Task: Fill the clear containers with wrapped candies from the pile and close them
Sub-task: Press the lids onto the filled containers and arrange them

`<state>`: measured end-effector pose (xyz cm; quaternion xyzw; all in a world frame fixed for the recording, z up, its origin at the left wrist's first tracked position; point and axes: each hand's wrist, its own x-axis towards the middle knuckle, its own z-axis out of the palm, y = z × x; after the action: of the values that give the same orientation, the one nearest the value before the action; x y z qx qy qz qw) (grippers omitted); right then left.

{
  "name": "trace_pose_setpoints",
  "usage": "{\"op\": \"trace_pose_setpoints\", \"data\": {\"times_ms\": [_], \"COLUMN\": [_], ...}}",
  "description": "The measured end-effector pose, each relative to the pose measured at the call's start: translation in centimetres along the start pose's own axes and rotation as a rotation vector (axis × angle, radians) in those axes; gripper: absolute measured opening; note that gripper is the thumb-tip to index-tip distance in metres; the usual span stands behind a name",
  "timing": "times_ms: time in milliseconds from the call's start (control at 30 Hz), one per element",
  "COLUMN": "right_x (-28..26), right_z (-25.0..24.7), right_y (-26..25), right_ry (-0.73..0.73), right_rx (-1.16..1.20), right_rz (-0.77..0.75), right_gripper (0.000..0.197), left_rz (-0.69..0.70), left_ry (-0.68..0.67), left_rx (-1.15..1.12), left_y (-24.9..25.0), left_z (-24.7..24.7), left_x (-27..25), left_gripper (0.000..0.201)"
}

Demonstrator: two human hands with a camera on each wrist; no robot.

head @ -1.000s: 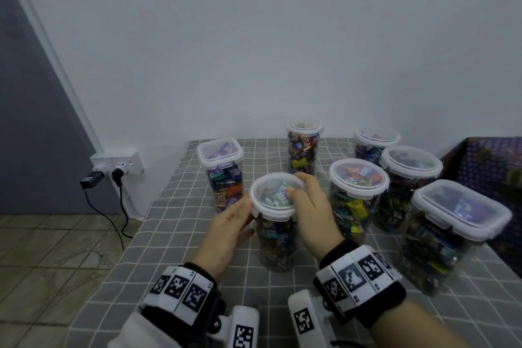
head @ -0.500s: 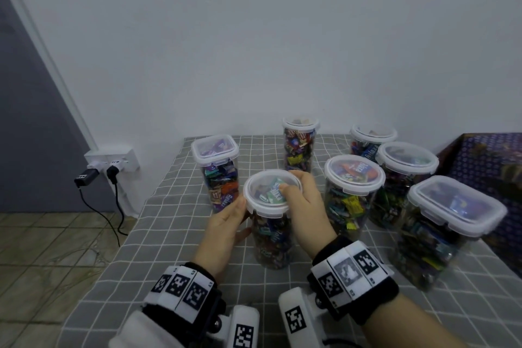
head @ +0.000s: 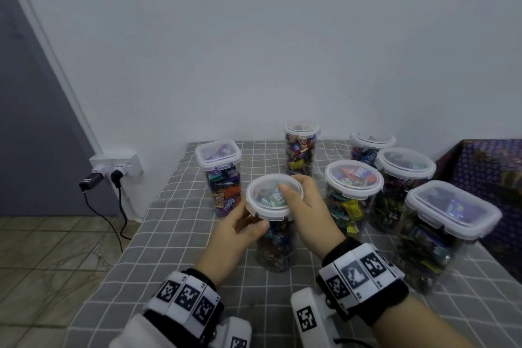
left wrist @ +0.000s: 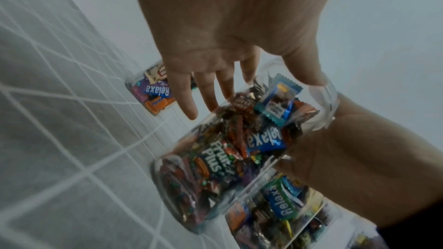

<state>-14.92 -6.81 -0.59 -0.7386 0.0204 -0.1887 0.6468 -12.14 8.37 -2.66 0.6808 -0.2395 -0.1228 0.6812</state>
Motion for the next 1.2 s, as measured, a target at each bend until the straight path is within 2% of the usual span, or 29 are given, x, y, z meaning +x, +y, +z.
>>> {"op": "trace_pose_setpoints", "data": {"times_ms": [67,167,267,367,467,567,700,800,867,933,1100,1200], "right_x": [-0.8,-1.8,-1.9,-1.6,-0.7,1.1,3.9,6.2,7.8,9.3,12.7,14.0], "right_z": [-0.1,-0.2,-0.3,0.1,0.5,0.5,0.4,0.9,1.4,2.0,3.1,3.4], "right_y": [-0.4,-1.0,-0.9,-0.4,-0.2,0.4,1.2,1.9,2.1,2.2,2.1,2.4], "right_ry": [-0.039,-0.093,-0.057,-0.026,0.008,0.084,0.142,0.212,0.261,0.288,0.332,0.36], "right_rx": [-0.029,-0.059,-0.133,-0.152,-0.166,-0.18,-0.205,-0.234,-0.245,-0.261,-0.272,-0.272], "right_rz": [-0.023,-0.053,-0.074,-0.071,-0.072,-0.049,-0.021,-0.005,0.02,0.026,0.073,0.106], "right_gripper": [0.035,0.057,0.062,0.067,0.071,0.088,0.077,0.074,0.085,0.087,0.092,0.094], "left_rz": [-0.005,-0.01,0.0,0.023,0.027,0.038,0.107,0.157,0.174,0.163,-0.001,-0.043], "left_ry": [-0.021,-0.04,-0.066,-0.053,0.021,0.168,0.349,0.417,0.436,0.448,0.435,0.391], "left_rx": [0.041,0.058,0.083,0.163,0.249,0.261,0.365,0.492,0.544,0.585,0.562,0.479], "left_y": [-0.3,-0.5,-0.5,-0.3,0.0,0.9,2.4,3.3,3.8,4.0,3.2,2.2], "left_z": [-0.3,-0.5,-0.7,-1.6,-3.0,-4.5,-6.5,-7.9,-8.7,-9.3,-10.3,-10.3], "left_x": [0.1,0.2,0.4,0.9,1.3,1.7,2.5,3.7,4.8,6.0,8.5,9.1], "left_gripper": [0.064,0.058,0.058,0.07,0.086,0.076,0.056,0.054,0.057,0.063,0.085,0.094]}}
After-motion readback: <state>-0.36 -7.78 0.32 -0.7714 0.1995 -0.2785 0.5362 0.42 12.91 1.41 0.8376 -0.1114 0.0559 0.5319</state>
